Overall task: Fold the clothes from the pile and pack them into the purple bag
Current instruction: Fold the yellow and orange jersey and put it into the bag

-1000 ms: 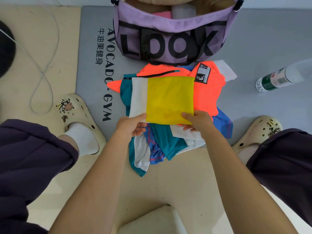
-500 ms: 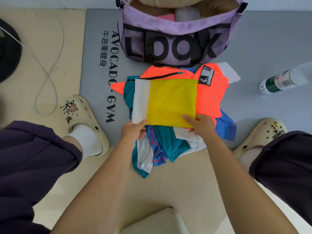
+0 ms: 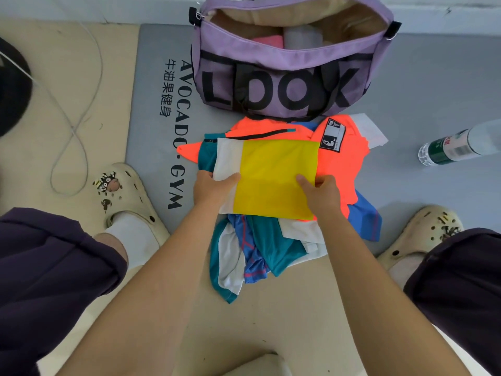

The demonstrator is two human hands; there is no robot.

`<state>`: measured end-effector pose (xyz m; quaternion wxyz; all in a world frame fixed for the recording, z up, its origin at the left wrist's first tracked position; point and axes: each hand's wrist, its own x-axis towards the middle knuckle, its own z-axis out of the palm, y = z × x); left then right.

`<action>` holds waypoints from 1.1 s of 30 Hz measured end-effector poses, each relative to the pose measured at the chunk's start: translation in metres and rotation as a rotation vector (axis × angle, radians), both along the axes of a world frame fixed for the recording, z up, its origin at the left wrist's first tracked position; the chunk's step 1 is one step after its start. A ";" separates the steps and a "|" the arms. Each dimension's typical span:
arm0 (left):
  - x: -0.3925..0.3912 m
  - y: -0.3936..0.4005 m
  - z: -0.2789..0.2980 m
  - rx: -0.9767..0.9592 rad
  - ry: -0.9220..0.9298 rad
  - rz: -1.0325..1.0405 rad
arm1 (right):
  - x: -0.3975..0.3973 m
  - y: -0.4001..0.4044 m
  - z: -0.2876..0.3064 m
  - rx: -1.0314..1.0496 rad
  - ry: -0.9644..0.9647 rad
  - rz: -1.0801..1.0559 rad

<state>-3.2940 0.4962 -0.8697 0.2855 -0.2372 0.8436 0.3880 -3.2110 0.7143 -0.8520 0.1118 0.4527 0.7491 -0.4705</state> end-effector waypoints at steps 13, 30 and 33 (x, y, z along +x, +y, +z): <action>0.008 -0.007 -0.013 0.367 -0.288 0.164 | 0.018 0.000 -0.009 -0.364 -0.029 -0.208; -0.035 0.014 0.071 0.697 -0.114 0.095 | -0.037 0.055 0.059 -0.576 0.326 -0.149; -0.014 0.021 0.045 0.579 -0.168 0.111 | -0.015 0.056 0.032 -0.485 0.205 -0.167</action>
